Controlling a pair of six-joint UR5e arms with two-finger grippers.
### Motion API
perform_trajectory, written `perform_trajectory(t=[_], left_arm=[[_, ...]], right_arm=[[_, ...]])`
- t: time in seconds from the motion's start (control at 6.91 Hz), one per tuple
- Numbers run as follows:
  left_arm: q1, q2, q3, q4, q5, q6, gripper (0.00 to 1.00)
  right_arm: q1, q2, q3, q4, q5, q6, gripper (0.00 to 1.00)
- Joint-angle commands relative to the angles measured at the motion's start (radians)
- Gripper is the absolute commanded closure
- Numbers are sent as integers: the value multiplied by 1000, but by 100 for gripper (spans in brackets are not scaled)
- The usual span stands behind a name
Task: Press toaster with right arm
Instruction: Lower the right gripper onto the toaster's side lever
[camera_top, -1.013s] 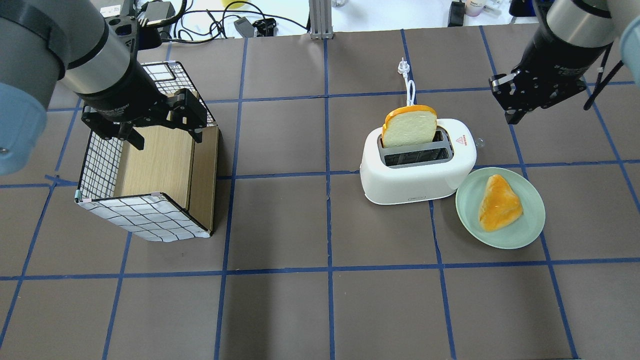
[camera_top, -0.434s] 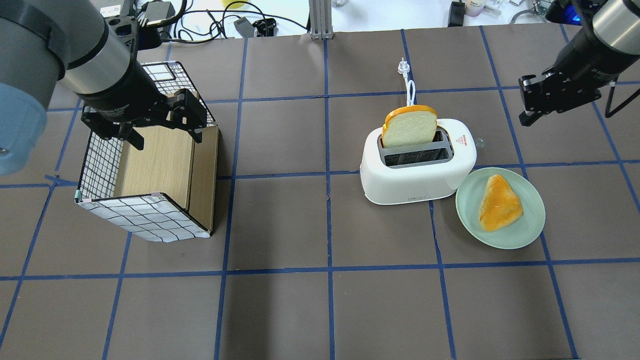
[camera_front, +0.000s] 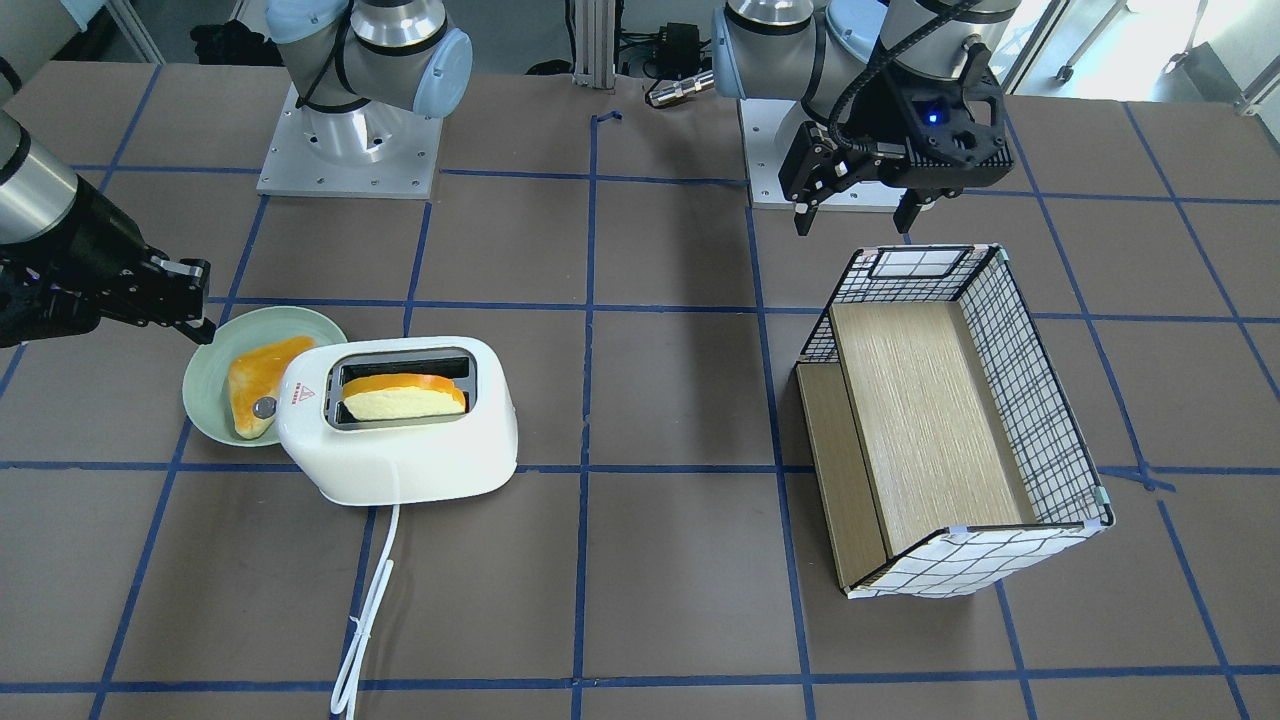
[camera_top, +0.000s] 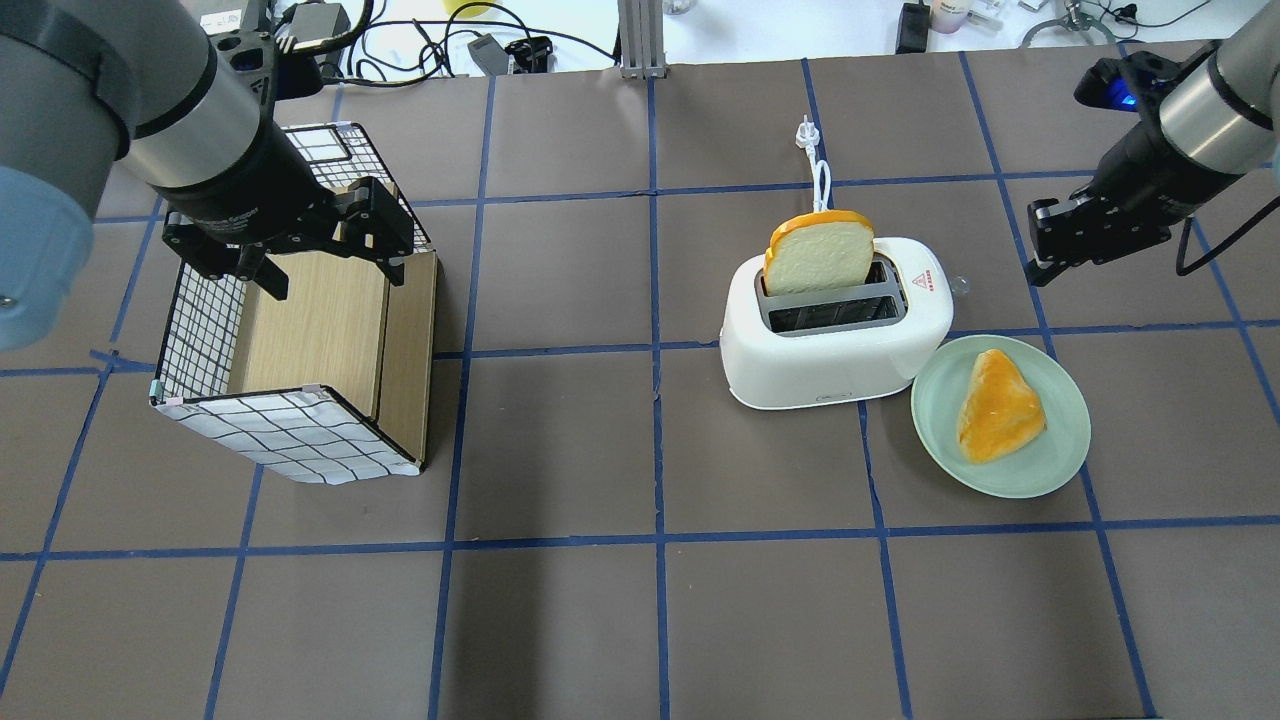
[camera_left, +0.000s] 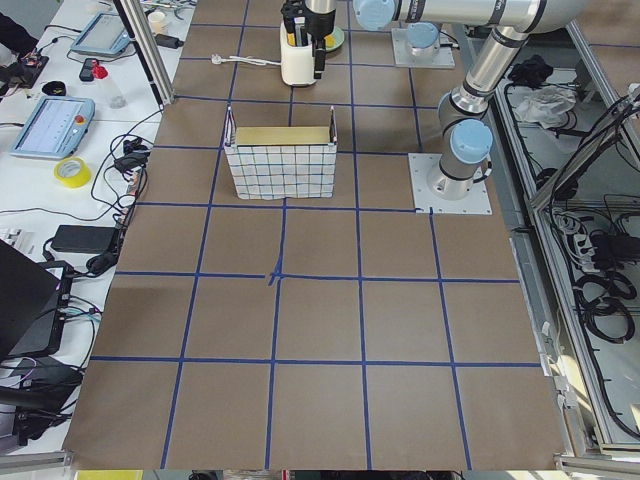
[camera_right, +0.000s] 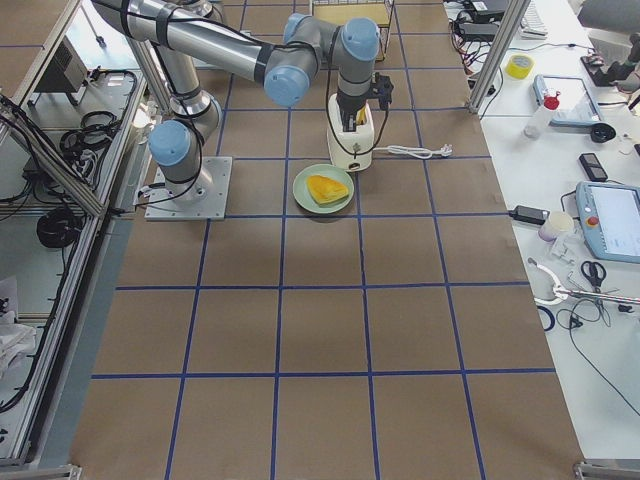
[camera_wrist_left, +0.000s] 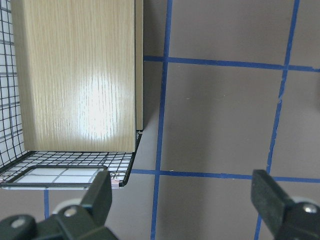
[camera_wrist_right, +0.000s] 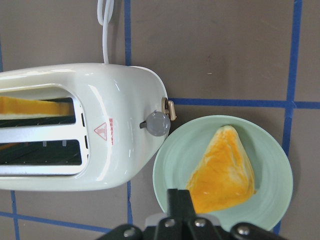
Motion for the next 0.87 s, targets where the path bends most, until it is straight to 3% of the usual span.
perform_trajectory(t=[0.0, 0.72], left_arm=[[0, 0, 0, 0, 0, 0, 0], [0, 0, 1, 0, 0, 0, 0]], right_arm=[[-5, 28, 70, -100, 74, -6, 100], [-5, 73, 112, -184, 122, -6, 100]])
